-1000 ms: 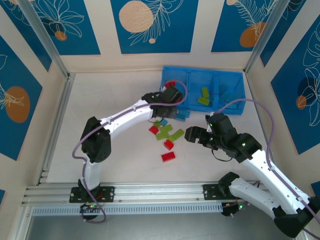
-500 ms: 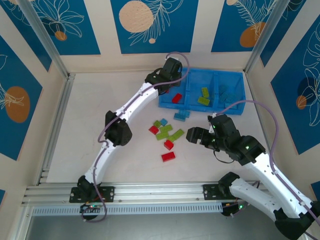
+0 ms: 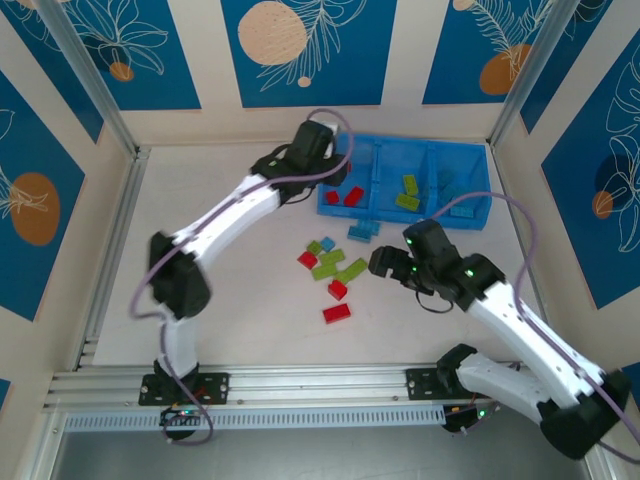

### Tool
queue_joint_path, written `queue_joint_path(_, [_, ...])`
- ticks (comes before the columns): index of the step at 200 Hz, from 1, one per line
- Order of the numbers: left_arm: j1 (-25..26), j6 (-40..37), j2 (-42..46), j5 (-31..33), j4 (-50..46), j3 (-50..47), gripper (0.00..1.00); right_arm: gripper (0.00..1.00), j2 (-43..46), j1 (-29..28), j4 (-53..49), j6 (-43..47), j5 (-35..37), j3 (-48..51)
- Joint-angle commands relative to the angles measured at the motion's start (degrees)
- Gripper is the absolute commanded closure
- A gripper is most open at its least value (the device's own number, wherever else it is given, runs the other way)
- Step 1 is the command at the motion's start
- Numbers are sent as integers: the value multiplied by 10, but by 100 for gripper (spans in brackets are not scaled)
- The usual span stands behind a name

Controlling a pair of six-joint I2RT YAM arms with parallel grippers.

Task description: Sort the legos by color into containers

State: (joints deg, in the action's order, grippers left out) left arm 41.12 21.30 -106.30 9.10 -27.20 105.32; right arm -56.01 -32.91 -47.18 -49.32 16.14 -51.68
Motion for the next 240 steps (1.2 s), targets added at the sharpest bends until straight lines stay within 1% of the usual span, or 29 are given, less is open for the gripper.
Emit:
queue_joint_path(1, [22,-2,162,-43,105,-140,58,7,-75,6,53,-6,15,-28])
queue_joint_path(15, [30,-40,255,-81,111,-232,56,5,-133,9,85,-1,25,-46])
queue_joint_path(30, [33,-89,351,-110,95,-315,51,4,-196,14,112,14,29,-72])
queue_joint_path(52, [32,-172,464,-137,21,-376,40,2,-302,25,129,29,28,-128])
queue_joint_path(68, [33,-240,513,-145,-38,-389,27,0,-366,31,130,37,50,-167])
queue_joint_path(72, [33,-256,521,-145,-52,-389,23,0,-379,32,127,37,59,-176])
queue_joint_path(82, [33,-287,536,-141,-79,-390,8,1,-412,36,128,40,80,-192])
queue_joint_path(90, [33,-309,544,-140,-94,-394,1,1,-436,39,131,44,88,-208])
queue_joint_path(103, [33,-335,558,-141,-100,-410,0,1,-473,38,124,53,91,-233])
queue_joint_path(118, [32,-357,577,-161,-76,-444,0,1,-508,36,112,53,94,-261])
queue_joint_path(136, [32,-361,597,-183,-33,-477,0,1,-535,36,113,50,92,-274])
queue_joint_path(144, [32,-367,600,-191,-35,-477,0,1,-546,36,112,50,94,-280])
queue_joint_path(161, [31,-369,606,-183,-33,-481,0,1,-569,36,111,54,103,-294])
queue_joint_path(173, [31,-370,611,-189,-27,-489,0,1,-583,36,105,54,105,-305])
queue_joint_path(191, [31,-369,615,-197,-26,-497,0,5,-597,36,100,44,110,-311])
queue_joint_path(213, [32,-363,615,-200,-27,-498,0,16,-600,36,108,39,109,-301])
queue_joint_path(240, [32,-352,618,-208,-19,-499,0,29,-582,35,117,39,106,-277])
